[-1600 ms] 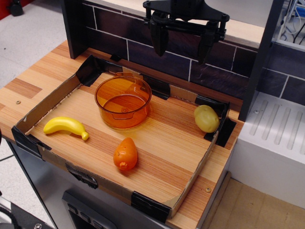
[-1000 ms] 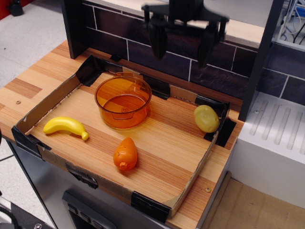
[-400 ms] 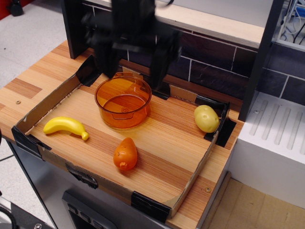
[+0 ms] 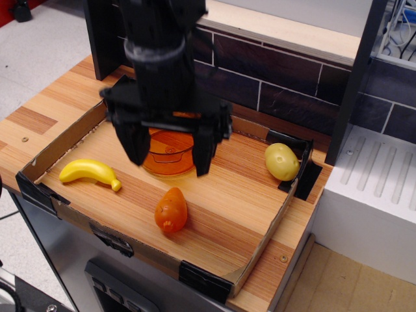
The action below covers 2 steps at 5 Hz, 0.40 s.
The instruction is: Put carrot in pot
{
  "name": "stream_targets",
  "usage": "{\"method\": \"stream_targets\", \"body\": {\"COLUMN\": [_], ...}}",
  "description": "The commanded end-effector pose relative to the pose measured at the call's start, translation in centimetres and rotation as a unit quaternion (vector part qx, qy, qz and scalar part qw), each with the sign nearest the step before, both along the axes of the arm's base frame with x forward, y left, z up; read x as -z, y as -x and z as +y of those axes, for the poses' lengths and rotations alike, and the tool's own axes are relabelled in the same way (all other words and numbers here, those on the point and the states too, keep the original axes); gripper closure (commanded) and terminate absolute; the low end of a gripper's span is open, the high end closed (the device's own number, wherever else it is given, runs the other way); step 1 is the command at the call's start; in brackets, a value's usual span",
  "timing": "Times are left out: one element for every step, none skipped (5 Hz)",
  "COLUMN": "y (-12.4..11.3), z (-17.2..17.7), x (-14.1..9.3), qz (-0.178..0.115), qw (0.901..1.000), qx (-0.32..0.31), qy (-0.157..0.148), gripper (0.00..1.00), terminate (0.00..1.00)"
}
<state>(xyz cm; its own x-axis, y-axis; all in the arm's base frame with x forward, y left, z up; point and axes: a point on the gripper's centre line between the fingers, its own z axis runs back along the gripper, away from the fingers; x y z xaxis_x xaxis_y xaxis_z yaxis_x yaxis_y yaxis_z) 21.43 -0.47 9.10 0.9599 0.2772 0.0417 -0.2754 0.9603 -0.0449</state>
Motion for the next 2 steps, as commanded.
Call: {"method": "stream_targets", "body": {"y": [-1.4,-1.3], "z": [-0.2,0.1], "x": [2.6,3.9], "qz": [0.005,0.02], "qw": [0.9995,0.9994], "qx": [-0.026,-0.027], "qy": [0.015,0.004], "gripper": [0.0,0.0], "terminate": [0.0,0.0]}}
